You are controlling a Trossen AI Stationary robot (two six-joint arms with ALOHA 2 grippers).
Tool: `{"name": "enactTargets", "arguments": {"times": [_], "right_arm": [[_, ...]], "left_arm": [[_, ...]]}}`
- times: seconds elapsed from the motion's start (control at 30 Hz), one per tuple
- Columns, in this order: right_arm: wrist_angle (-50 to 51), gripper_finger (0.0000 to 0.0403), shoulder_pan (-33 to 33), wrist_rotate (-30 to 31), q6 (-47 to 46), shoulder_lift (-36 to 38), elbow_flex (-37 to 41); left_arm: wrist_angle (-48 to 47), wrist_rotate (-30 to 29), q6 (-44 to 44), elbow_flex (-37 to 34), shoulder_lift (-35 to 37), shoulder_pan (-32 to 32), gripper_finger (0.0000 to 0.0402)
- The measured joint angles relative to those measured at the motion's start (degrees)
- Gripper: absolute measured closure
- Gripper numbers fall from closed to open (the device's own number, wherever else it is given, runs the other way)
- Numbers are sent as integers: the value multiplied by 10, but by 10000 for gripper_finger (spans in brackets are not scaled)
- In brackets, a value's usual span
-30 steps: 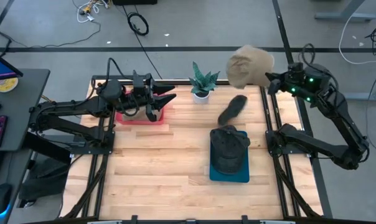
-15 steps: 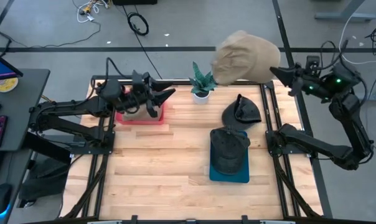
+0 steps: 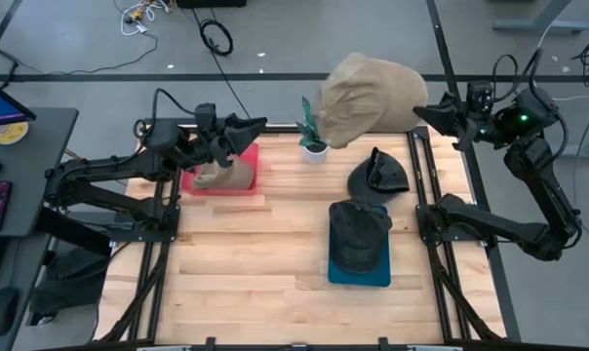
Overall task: Pick & Place hat
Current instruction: Put the brown cap into the pink bin
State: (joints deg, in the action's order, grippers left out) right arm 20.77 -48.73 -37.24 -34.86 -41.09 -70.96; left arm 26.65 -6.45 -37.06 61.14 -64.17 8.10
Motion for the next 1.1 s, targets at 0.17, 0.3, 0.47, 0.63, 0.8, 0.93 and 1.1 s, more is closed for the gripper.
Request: {"name": "enactTargets", "arguments": {"times": [0.17,0.3,0.47,0.63,0.8,0.93,1.1], "right_arm": [[-32,397,13,-37,-7,-19,0],[-45,397,32,-50,-9,-30,0],[-79,397,65,-48,-5,-53,0],[-98,397,85,-25,4,-79,0],[-101,397,108,-11,17,-109,0],[-117,397,128,-5,23,-132,0],[-130,397,160,15,32,-163,0]], "left_arm": [[-6,-2,14,0,-1,0,168],[-10,-3,58,0,-1,0,117],[-14,5,46,0,-8,0,72],[-13,10,29,-1,-22,-4,54],[2,14,20,0,-38,-10,53],[3,13,16,0,-46,-9,53],[23,32,-2,0,-56,-9,53]]}}
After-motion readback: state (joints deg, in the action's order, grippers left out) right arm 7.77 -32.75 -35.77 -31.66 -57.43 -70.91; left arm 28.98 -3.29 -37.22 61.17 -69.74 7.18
